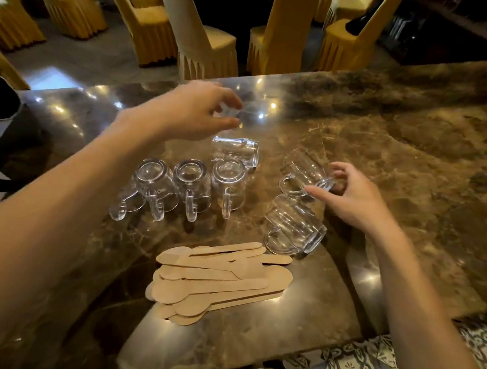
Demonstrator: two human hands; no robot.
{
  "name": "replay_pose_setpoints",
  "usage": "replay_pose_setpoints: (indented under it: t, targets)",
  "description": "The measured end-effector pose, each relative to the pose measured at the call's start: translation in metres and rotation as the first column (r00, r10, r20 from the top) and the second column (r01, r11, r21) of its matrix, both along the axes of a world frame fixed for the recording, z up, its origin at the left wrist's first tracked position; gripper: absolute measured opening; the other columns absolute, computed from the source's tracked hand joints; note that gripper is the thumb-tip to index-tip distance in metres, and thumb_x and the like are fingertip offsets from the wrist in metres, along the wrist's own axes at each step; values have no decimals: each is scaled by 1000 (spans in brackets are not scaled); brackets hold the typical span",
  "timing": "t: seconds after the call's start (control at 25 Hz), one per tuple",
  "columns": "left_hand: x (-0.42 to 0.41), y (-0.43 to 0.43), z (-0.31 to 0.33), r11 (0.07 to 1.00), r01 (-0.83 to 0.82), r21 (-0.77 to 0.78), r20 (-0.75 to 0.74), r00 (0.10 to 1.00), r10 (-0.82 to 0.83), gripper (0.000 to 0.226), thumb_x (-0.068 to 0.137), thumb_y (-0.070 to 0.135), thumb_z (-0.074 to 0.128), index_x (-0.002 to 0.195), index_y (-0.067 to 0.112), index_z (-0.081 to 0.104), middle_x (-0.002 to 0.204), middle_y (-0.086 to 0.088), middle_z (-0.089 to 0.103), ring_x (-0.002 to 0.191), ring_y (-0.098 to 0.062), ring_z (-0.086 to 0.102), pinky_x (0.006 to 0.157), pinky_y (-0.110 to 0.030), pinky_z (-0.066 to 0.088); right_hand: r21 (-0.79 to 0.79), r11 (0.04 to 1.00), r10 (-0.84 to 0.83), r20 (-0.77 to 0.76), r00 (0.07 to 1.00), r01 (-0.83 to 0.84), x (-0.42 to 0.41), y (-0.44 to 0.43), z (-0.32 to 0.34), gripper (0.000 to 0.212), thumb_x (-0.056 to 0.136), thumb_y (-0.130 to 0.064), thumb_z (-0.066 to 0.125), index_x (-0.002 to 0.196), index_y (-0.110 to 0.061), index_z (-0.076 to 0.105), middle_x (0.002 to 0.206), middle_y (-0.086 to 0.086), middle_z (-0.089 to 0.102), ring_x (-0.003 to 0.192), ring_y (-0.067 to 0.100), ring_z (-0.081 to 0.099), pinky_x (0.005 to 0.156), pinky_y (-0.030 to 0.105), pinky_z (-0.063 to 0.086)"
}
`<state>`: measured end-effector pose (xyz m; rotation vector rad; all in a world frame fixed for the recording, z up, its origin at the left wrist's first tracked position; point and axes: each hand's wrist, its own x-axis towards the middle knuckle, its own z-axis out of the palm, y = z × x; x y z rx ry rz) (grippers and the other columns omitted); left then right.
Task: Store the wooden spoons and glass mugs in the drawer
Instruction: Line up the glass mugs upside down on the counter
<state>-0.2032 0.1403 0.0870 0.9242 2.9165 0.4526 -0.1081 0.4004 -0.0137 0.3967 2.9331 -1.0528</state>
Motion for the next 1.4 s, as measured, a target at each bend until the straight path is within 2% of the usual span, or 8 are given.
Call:
replay_pose_setpoints:
  t: [0.32, 0.52, 0.6, 0.68, 0.8, 1.0, 1.16, 1.4]
  targets:
    - [-49, 84, -44, 815, 147, -561, 165, 984, -63, 72, 75, 48, 70, 135, 18, 43, 132, -6, 54, 116, -29, 53, 99, -45, 44, -82, 997, -22, -106, 994, 14, -1, -3, -14, 72, 71, -40, 79, 131, -16, 47, 127, 4, 58, 112, 20, 56, 90, 27, 40]
    - [-45, 93, -45, 744, 173, -646, 162, 983, -87, 59, 75, 43, 72, 123, 13, 55, 90, 3, 57, 85, -21, 57, 82, -34, 52, -123, 992, -36, -147, 989, 18, -2, -3, -19, 74, 68, -39, 80, 129, -17, 47, 128, 3, 58, 110, 20, 59, 95, 41, 48]
    - [-42, 95, -45, 697, 167, -697, 150, 985, -87, 54, 75, 39, 73, 120, 13, 57, 91, 3, 57, 84, -20, 58, 79, -33, 53, -122, 992, -38, -150, 988, 20, -2, -2, -20, 74, 67, -41, 80, 129, -18, 47, 129, 3, 58, 110, 19, 59, 94, 42, 49]
    - [-42, 95, -47, 668, 144, -730, 112, 990, -92, 51, 75, 35, 75, 118, 14, 59, 83, 5, 56, 76, -18, 58, 63, -28, 51, -114, 993, -35, -161, 986, 16, -2, -4, -21, 73, 67, -41, 80, 129, -18, 48, 129, 2, 58, 109, 20, 60, 93, 43, 49]
    - [-47, 90, -50, 698, 116, -707, 48, 992, -116, 57, 67, 39, 80, 115, 16, 60, 80, 5, 56, 62, -12, 50, 45, -21, 33, -109, 994, -50, -179, 983, 31, -1, -8, -21, 70, 69, -40, 79, 129, -18, 49, 130, 2, 58, 106, 23, 62, 92, 43, 50]
    - [-56, 81, -55, 753, 87, -652, 17, 995, -101, 58, 65, 46, 79, 114, 21, 60, 92, 3, 65, 64, -13, 54, 44, -22, 34, -94, 995, -32, -173, 984, 16, -4, -6, -17, 69, 71, -38, 79, 130, -17, 50, 128, 3, 60, 108, 22, 62, 95, 41, 48]
    - [-57, 76, -44, 789, 69, -610, -5, 996, -91, 67, 66, 54, 76, 119, 19, 57, 100, -2, 65, 80, -26, 62, 63, -35, 53, -59, 998, -5, -188, 982, -6, -12, 1, -1, 66, 72, -41, 77, 129, -18, 52, 123, 2, 63, 110, 20, 59, 95, 37, 48]
    - [-45, 58, -19, 931, 38, -363, 38, 999, -26, 59, 72, 48, 74, 124, 24, 57, 114, -4, 65, 94, -26, 62, 78, -36, 52, 58, 996, 73, -188, 980, -63, -28, 11, 29, 66, 76, -40, 74, 132, -17, 48, 130, 5, 58, 115, 22, 56, 95, 39, 48]
